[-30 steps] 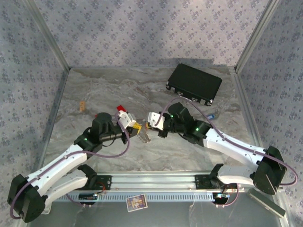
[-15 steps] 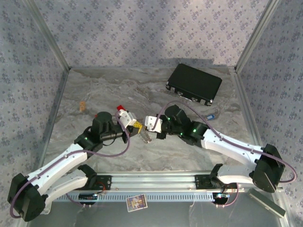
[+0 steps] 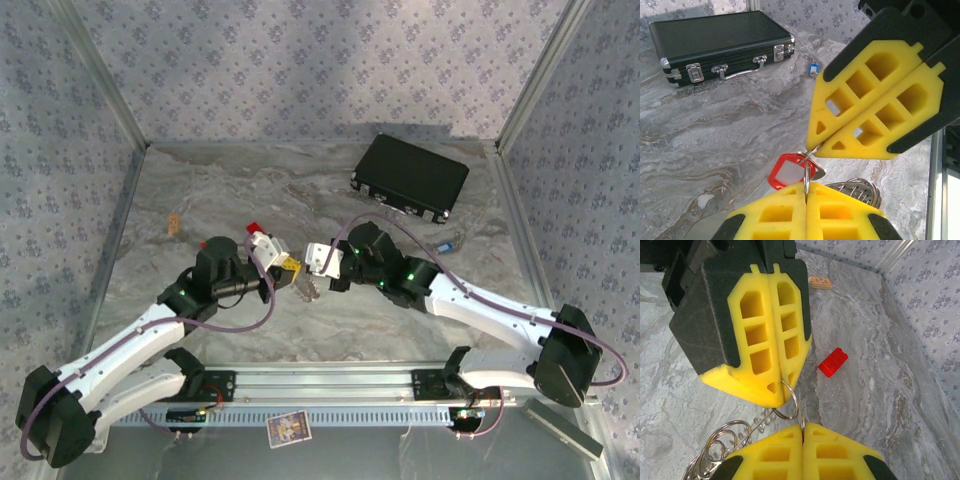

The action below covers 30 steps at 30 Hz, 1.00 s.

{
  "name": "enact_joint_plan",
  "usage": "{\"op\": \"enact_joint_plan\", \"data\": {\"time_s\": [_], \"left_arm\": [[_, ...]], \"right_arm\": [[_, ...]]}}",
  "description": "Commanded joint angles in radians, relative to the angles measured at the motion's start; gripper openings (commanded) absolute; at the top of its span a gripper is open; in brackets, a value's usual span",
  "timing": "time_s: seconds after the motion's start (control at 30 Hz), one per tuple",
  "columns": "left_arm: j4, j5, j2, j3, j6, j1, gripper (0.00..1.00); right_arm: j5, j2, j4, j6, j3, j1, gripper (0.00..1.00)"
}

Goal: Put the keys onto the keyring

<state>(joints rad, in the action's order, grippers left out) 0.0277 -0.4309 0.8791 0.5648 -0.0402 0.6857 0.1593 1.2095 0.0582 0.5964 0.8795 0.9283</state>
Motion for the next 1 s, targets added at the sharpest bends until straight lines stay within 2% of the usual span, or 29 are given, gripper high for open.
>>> {"op": "enact_joint_plan", "data": {"time_s": [0.0, 0.17, 0.37, 0.67, 0.97], "left_arm": [[0.049, -0.017, -0.003, 0.037, 0.007, 0.006, 0.0], [0.049, -0.016, -0.004, 0.038, 0.007, 0.007, 0.0], [0.05, 0.034, -0.021, 0.031, 0.011, 0.008, 0.0], [0.054, 0.031, -0.012, 0.033, 0.015, 0.009, 0.0], [0.054, 0.023, -0.004, 0.034, 0.016, 0.011, 0.0]], "right_arm": [[-0.01, -0.012, -0.02, 0.017, -0.004, 0.01, 0.0], [-0.009, -0.005, -0.023, 0.013, -0.004, 0.016, 0.0], [-0.081, -0.027, -0.03, 0.019, -0.026, 0.016, 0.0], [-0.035, -0.029, -0.03, 0.011, -0.027, 0.018, 0.0], [-0.046, -0.01, -0.067, 0.004, -0.026, 0.027, 0.0]]}}
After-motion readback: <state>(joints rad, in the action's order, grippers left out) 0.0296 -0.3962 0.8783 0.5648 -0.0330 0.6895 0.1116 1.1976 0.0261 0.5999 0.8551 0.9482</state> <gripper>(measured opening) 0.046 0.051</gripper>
